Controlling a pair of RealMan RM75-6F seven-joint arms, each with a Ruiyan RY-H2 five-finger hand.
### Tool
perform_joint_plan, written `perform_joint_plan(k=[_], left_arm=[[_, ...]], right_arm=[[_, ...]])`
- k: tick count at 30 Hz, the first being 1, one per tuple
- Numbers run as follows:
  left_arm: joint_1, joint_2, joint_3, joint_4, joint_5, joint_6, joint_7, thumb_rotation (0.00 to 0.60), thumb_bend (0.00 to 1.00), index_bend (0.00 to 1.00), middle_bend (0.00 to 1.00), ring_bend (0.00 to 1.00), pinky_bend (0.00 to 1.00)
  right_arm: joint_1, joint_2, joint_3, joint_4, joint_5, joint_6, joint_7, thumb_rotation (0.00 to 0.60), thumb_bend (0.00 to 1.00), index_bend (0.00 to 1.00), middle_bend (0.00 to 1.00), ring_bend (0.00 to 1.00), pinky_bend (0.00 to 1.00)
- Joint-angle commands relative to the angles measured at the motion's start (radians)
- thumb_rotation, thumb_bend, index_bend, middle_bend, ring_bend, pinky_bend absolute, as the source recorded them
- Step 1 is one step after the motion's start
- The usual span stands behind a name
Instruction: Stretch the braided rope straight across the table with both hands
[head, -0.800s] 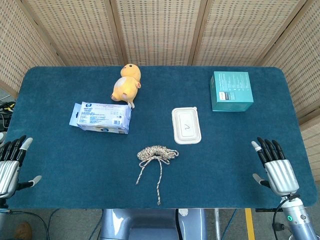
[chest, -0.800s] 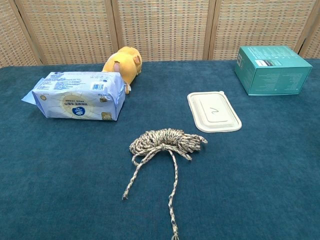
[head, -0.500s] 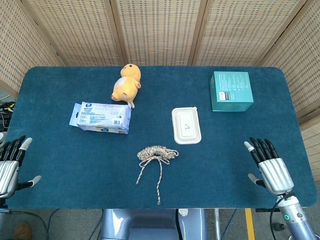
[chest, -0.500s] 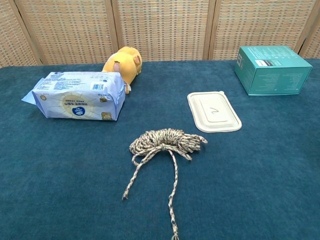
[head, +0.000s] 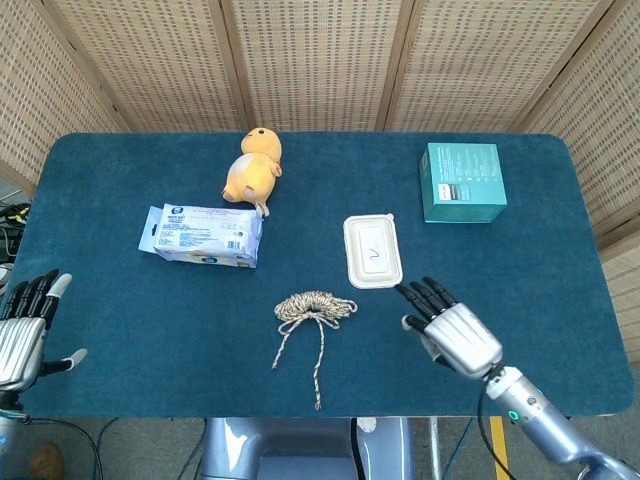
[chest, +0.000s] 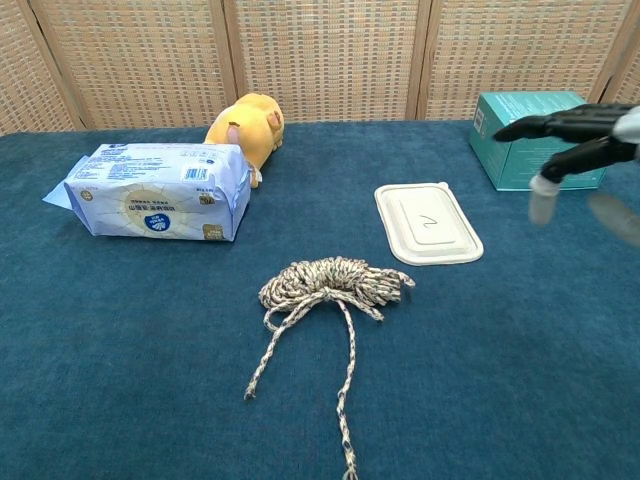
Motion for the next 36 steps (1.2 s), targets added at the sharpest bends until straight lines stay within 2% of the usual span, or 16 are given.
perform_joint_plan(k=[1,9,17,24,29,36], left_arm=[[-0.004,-0.006,-0.002,0.002,-0.009,-0.007,0.009,0.600,0.00,0.00,0.00,0.00,0.00],[-0.024,-0.026,-0.010,0.014,-0.049,-0.045,0.046,0.600,0.00,0.00,0.00,0.00,0.00],[-0.034,-0.044,-0.013,0.023,-0.069,-0.060,0.074,0.600,0.00,0.00,0.00,0.00,0.00],[-0.038,-0.055,-0.011,0.027,-0.073,-0.062,0.094,0.600,0.00,0.00,0.00,0.00,0.00],[-0.043,-0.060,-0.009,0.026,-0.076,-0.067,0.106,0.600,0.00,0.00,0.00,0.00,0.00],[-0.044,-0.061,-0.009,0.027,-0.079,-0.066,0.106,0.600,0.00,0.00,0.00,0.00,0.00]], right_arm=[[0.122,-0.048,0.047,-0.065,0.037,-0.175,-0.090,0.600,0.75,0.40,0.00,0.00,0.00],[0.264,-0.208,0.095,-0.021,0.164,-0.408,-0.280,0.600,0.80,0.39,0.00,0.00,0.00],[0.356,-0.371,0.116,0.034,0.305,-0.498,-0.438,0.600,0.81,0.39,0.00,0.00,0.00],[0.418,-0.451,0.106,0.075,0.445,-0.517,-0.566,0.600,0.81,0.39,0.00,0.00,0.00],[0.458,-0.498,0.075,0.095,0.546,-0.501,-0.650,0.600,0.81,0.39,0.00,0.00,0.00],[0.485,-0.521,0.026,0.089,0.619,-0.464,-0.705,0.600,0.83,0.39,0.00,0.00,0.00]])
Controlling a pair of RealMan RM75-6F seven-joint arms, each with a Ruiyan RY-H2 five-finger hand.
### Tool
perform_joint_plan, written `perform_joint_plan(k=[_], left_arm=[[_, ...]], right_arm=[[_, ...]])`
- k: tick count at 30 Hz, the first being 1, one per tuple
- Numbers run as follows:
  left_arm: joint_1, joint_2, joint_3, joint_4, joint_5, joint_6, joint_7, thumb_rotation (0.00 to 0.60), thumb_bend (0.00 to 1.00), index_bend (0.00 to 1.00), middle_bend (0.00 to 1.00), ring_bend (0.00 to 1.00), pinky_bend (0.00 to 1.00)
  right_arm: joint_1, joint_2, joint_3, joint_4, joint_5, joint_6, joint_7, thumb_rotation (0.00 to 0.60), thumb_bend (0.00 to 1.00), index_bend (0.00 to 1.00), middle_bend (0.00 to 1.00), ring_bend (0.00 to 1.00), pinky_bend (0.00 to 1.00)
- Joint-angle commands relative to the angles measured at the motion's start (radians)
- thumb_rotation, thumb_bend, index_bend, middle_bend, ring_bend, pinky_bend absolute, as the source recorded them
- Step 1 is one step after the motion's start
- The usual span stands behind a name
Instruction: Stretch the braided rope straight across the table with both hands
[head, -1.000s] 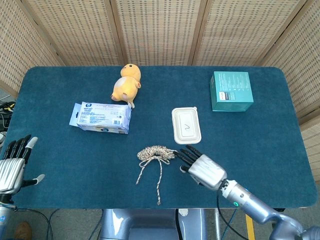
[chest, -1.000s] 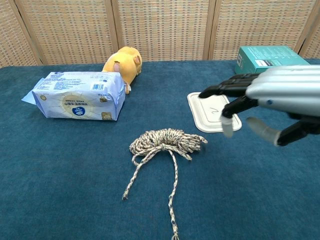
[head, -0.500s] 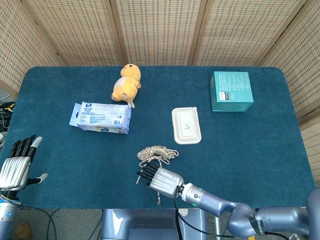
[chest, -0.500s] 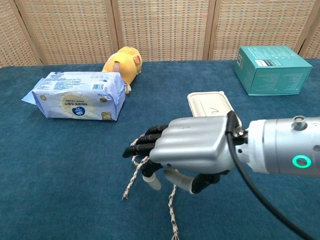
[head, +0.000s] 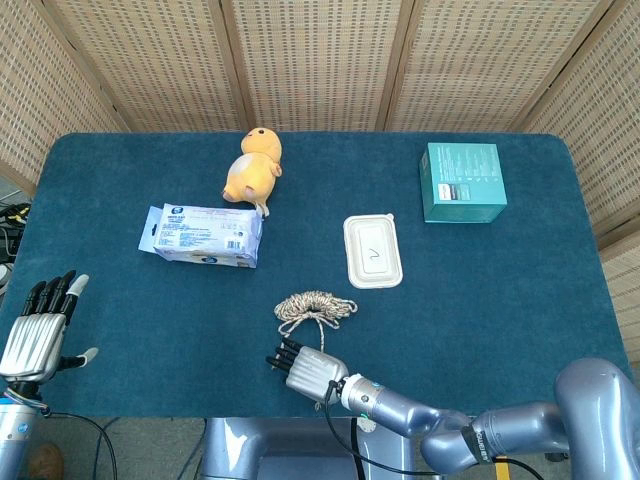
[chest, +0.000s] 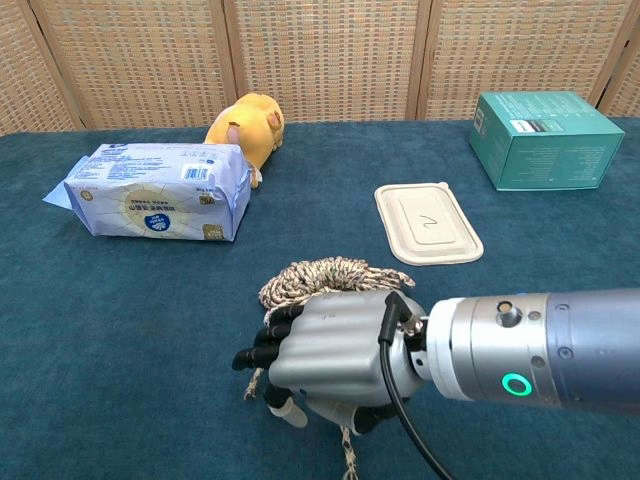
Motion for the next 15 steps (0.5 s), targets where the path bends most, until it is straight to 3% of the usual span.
perform_joint_plan(k=[1,11,15], left_arm=[[-0.001,0.000,0.000,0.000,0.000,0.000,0.000,0.600,0.00,0.00,0.00,0.00,0.00],[-0.002,0.001,0.002,-0.001,-0.001,0.001,-0.002,0.600,0.00,0.00,0.00,0.00,0.00],[-0.003,0.002,0.001,0.002,-0.005,-0.002,-0.007,0.600,0.00,0.00,0.00,0.00,0.00]], right_arm=[[0.011,-0.008,-0.020,-0.004,0.021,0.017,-0.015,0.600,0.83,0.39,0.00,0.00,0.00],[0.044,-0.025,-0.074,0.002,0.075,0.067,-0.043,0.600,0.86,0.41,0.00,0.00,0.00],[0.044,0.011,-0.097,-0.014,0.094,0.100,-0.043,0.600,0.86,0.43,0.00,0.00,0.00]])
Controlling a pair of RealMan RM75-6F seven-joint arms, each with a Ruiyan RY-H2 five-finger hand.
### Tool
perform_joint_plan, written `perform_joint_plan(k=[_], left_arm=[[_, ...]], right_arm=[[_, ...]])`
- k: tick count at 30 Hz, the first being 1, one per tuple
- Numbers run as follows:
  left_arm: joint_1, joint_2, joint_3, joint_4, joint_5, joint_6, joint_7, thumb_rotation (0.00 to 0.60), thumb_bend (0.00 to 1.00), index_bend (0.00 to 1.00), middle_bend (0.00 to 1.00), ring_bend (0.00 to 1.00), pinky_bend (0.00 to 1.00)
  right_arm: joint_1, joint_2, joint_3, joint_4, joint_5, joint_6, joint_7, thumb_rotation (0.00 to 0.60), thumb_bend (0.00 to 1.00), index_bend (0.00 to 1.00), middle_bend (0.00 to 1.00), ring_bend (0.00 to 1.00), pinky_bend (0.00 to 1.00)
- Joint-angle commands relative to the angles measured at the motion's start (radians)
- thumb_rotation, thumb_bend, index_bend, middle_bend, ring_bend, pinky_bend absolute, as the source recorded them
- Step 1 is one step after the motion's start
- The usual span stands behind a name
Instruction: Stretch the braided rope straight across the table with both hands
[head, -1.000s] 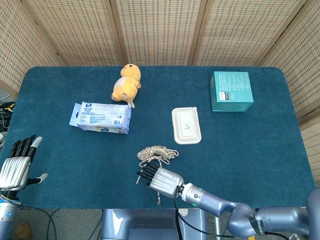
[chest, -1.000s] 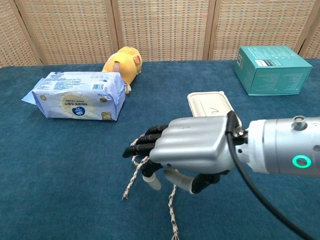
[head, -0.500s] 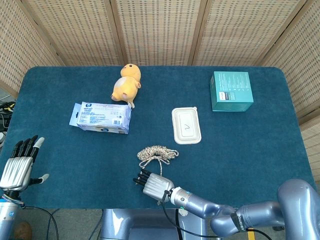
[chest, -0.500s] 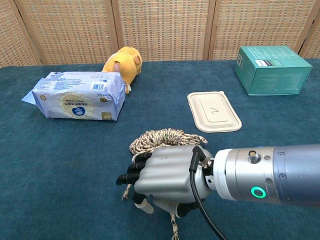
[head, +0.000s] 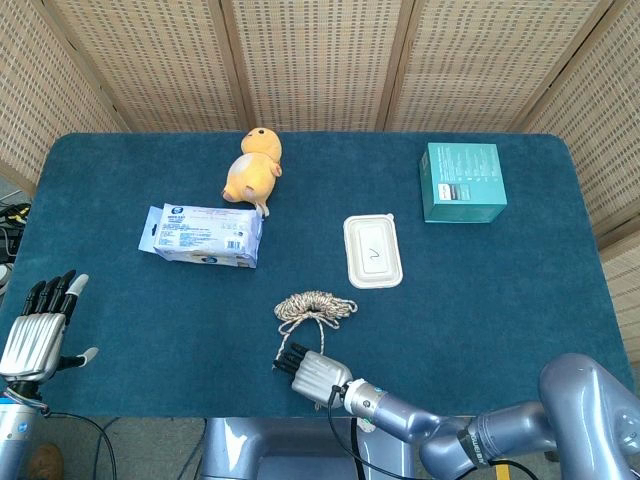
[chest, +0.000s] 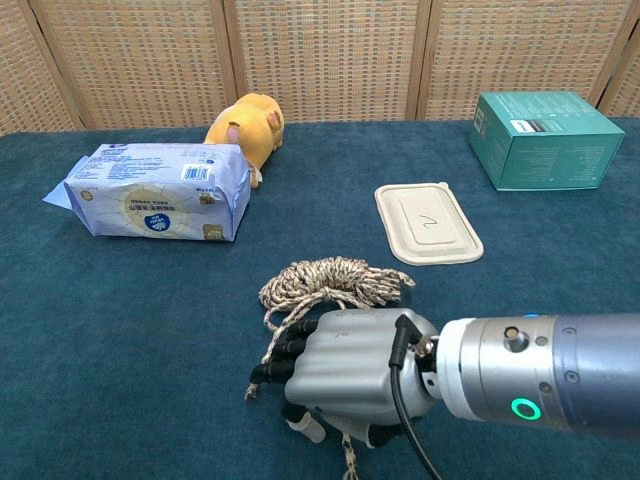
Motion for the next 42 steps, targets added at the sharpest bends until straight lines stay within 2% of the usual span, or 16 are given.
perform_joint_plan(k=[1,11,29,39,42], left_arm=[[-0.001,0.001,0.000,0.001,-0.001,-0.001,-0.001,0.600,0.00,0.00,0.00,0.00,0.00],[-0.001,-0.005,0.005,-0.002,0.002,0.003,0.014,0.600,0.00,0.00,0.00,0.00,0.00],[-0.002,-0.012,0.008,-0.004,-0.001,0.006,0.030,0.600,0.00,0.00,0.00,0.00,0.00],[-0.001,-0.014,0.011,-0.006,0.002,0.009,0.037,0.600,0.00,0.00,0.00,0.00,0.00],[-0.002,-0.013,0.011,-0.006,0.001,0.007,0.035,0.600,0.00,0.00,0.00,0.00,0.00]], right_arm=[[-0.002,0.030,-0.020,-0.015,0.013,0.023,0.003,0.600,0.86,0.43,0.00,0.00,0.00],[-0.020,0.104,-0.077,-0.039,0.002,0.062,0.039,0.600,0.86,0.43,0.00,0.00,0.00],[-0.085,0.234,-0.155,0.015,-0.060,0.149,0.056,0.600,0.86,0.43,0.00,0.00,0.00],[-0.124,0.275,-0.139,0.046,-0.081,0.192,0.078,0.600,0.85,0.41,0.00,0.00,0.00],[-0.144,0.293,-0.116,0.035,-0.087,0.227,0.113,0.600,0.79,0.38,0.00,0.00,0.00]])
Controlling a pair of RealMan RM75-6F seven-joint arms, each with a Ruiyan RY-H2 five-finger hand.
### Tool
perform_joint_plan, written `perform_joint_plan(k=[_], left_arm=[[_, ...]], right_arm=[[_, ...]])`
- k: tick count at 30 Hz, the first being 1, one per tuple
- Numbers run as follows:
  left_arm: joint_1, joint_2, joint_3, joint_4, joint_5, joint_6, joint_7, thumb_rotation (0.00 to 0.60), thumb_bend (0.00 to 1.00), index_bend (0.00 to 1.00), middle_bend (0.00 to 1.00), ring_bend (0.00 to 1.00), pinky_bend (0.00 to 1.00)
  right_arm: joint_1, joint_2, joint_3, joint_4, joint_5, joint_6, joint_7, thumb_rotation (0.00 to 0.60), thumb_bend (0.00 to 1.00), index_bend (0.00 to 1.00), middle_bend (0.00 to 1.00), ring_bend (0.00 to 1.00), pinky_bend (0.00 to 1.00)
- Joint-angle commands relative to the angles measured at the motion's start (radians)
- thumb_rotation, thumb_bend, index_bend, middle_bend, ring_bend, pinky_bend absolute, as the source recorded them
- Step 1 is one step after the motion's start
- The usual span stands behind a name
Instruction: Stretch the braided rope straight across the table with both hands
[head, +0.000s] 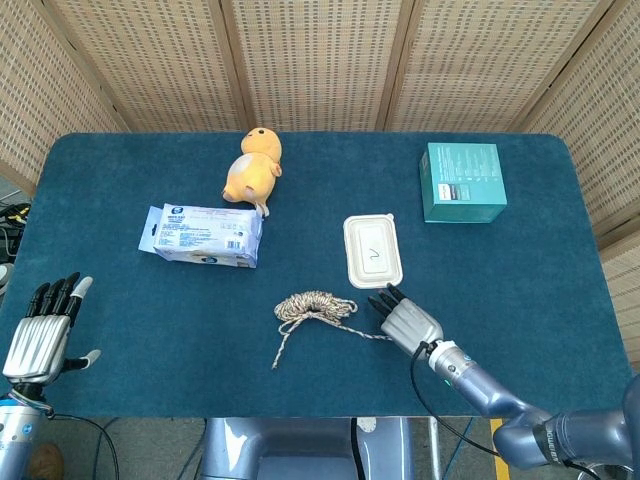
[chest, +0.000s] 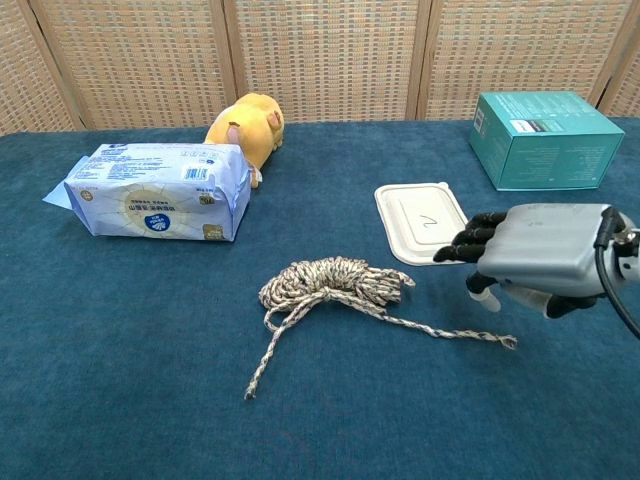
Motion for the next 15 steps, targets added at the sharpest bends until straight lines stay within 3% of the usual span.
perform_joint_plan(k=[1,5,7,15], left_arm=[[0.000,0.000,0.000,0.000,0.000,-0.001,-0.001,0.600,0.00,0.00,0.00,0.00,0.00],[-0.001,0.002,0.002,-0.002,0.004,-0.002,-0.002,0.600,0.00,0.00,0.00,0.00,0.00],[0.000,0.003,0.004,-0.004,0.008,0.000,-0.002,0.600,0.00,0.00,0.00,0.00,0.00],[0.002,0.006,0.005,-0.007,0.012,0.004,-0.007,0.600,0.00,0.00,0.00,0.00,0.00]], right_arm=[[-0.025,0.017,0.025,-0.009,-0.009,0.038,0.039,0.600,0.72,0.37,0.00,0.00,0.00],[-0.084,0.019,0.083,-0.028,0.016,0.083,0.199,0.600,0.31,0.37,0.00,0.00,0.00],[-0.108,0.011,0.117,-0.036,0.060,0.080,0.284,0.600,0.26,0.39,0.00,0.00,0.00],[-0.141,-0.029,0.164,-0.032,0.149,0.041,0.404,0.600,0.25,0.44,0.00,0.00,0.00]])
